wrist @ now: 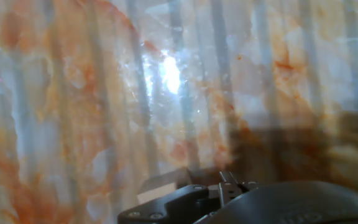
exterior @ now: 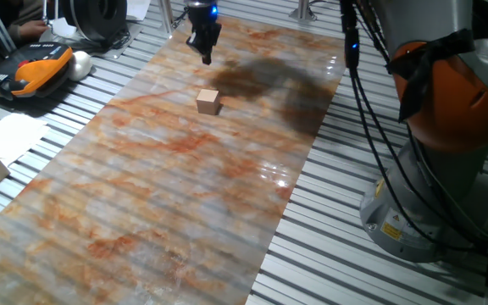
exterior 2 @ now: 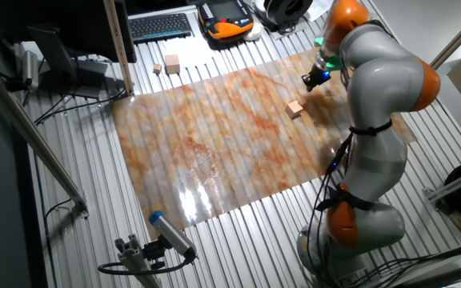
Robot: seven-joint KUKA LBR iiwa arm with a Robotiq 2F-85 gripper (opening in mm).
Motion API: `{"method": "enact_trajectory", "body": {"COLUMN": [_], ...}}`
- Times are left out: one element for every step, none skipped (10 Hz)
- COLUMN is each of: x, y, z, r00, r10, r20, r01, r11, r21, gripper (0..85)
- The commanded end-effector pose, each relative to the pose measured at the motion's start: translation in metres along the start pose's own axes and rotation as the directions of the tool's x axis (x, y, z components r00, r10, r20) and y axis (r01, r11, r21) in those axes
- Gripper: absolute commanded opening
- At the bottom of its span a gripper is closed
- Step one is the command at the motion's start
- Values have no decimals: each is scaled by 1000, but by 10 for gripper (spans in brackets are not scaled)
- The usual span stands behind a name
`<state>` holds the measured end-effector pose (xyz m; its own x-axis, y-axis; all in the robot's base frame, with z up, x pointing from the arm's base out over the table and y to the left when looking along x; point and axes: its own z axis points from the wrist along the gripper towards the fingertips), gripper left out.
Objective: Use the gripper to push the small block from left to right
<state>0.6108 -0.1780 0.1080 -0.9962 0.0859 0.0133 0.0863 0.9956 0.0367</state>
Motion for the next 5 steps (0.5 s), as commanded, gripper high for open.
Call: {"method": "enact_trajectory", "body": {"x": [1,2,4,5,6], "y": [2,4,6,7,6], "z": [4,8,13,18,22], "r00": [1000,999,1000,1000,1000], "r10": [-23,-31,-26,-27,-27], "r20": [-5,-9,-6,-3,0], "r01": [24,31,27,27,27], "r11": [999,999,999,999,999], "r21": [26,29,28,29,28], "gripper": [0,0,0,0,0]}}
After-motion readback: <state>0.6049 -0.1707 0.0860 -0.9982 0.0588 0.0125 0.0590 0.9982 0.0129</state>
